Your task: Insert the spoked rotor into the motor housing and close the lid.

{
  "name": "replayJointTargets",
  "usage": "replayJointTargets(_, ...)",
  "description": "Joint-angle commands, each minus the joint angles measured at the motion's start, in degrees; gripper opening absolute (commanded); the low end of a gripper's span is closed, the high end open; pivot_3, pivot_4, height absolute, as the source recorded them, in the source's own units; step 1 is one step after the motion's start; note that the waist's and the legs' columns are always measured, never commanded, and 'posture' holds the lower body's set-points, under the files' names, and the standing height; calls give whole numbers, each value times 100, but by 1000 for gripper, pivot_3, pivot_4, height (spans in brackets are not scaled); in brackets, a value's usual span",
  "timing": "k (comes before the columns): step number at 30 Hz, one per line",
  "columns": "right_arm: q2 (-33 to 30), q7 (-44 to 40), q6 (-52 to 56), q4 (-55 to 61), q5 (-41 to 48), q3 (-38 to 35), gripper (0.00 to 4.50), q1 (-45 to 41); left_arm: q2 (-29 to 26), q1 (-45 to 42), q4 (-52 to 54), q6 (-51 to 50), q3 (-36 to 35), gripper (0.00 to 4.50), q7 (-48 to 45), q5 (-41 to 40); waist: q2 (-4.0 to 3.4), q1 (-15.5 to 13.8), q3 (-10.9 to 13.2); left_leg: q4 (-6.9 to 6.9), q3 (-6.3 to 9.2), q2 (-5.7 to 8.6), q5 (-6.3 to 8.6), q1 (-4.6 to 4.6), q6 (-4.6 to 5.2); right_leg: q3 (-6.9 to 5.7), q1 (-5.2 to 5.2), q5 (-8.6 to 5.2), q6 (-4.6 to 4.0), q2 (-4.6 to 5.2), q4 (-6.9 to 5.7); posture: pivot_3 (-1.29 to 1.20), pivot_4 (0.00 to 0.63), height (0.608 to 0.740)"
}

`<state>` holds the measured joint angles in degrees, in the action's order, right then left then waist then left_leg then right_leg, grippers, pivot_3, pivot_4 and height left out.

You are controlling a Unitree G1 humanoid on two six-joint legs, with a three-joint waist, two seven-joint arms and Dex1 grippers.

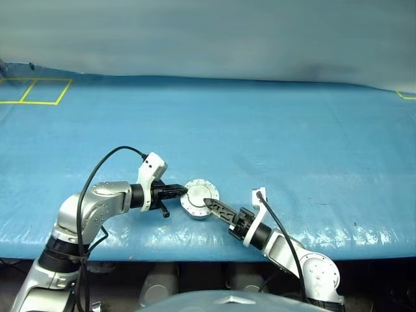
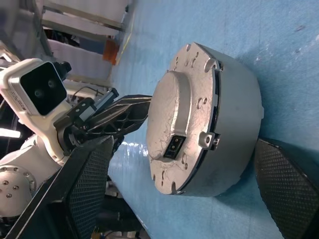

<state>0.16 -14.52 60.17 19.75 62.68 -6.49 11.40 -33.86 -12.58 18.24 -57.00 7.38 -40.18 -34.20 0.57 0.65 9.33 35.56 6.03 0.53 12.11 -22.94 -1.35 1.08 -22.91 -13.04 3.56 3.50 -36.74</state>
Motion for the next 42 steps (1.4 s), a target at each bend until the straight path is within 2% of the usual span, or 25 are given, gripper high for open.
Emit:
replayJointTargets(1, 96, 195, 51, -61, 379, -66, 4073, 17, 68, 94, 61, -85, 268, 0, -63, 2, 0, 0, 0, 0, 0, 0, 0, 0, 0, 0, 0, 0, 0, 0, 0, 0, 150, 740)
replayJointTargets(2, 107, 243, 57, -95, 429, -72, 3874, 32, 75, 95, 62, -84, 271, 0, -62, 2, 0, 0, 0, 0, 0, 0, 0, 0, 0, 0, -2, 0, 0, 0, 0, 0, 150, 740)
replayJointTargets(8, 61, 399, 81, -157, 619, -19, 1930, 124, 97, 109, 58, -78, 290, 0, -69, 23, -7, 9, 1, -3, -1, -1, 1, -6, 1, 0, -6, 0, 0, 0, 1, 0, 150, 740)
replayJointTargets(11, -8, 438, 74, -149, 717, 27, 1540, 164, 99, 117, 46, -72, 290, 0, -89, 44, -10, 10, 2, -2, -2, -2, 1, -6, 1, 0, -6, 0, 0, -1, 1, 0, 150, 740)
replayJointTargets(12, -26, 453, 72, -149, 747, 37, 1256, 174, 104, 119, 42, -73, 287, 0, -97, 56, -11, 14, 1, -2, -3, -1, 1, -6, 1, 1, -6, 0, 0, -1, 0, 0, 150, 740)
replayJointTargets(24, -139, 635, -34, -223, 829, 127, 1198, 171, 142, 155, 73, -22, 196, 0, -148, 86, -14, 11, 0, -5, -3, -1, 2, -7, 2, 1, -8, -1, -1, 0, 5, 0, 150, 740)
replayJointTargets(29, -62, 709, -160, -221, 911, 80, 1198, 202, 444, 378, 249, 199, -547, 0, 1, -231, -18, 44, 2, -5, -4, -4, 2, -8, 2, 1, -11, -1, -1, -1, 4, 0, 150, 740)
replayJointTargets(34, -125, 720, -225, -186, 944, 64, 1198, 208, 1035, 752, 543, 167, -1506, 0, 479, -871, -17, 71, 2, 10, 1, -6, 1, -65, 3, -3, -66, 2, -1, -7, -9, 0, 150, 740)
replayJointTargets(39, -11, 700, -463, -206, 1230, -90, 1198, -13, 1694, 1260, 615, 120, -2387, 0, 1195, -1641, -19, 107, 3, 9, 0, -6, 0, -64, 3, -1, -67, 3, 0, -8, -10, 0, 150, 740)
replayJointTargets(42, -11, 667, -474, -245, 1279, -45, 1198, -169, 2081, 1518, 617, 282, -2643, 0, 1540, -1901, -16, 96, 5, 18, 0, -4, 1, -67, 3, -1, -64, 3, 1, -5, -10, 0, 150, 740)
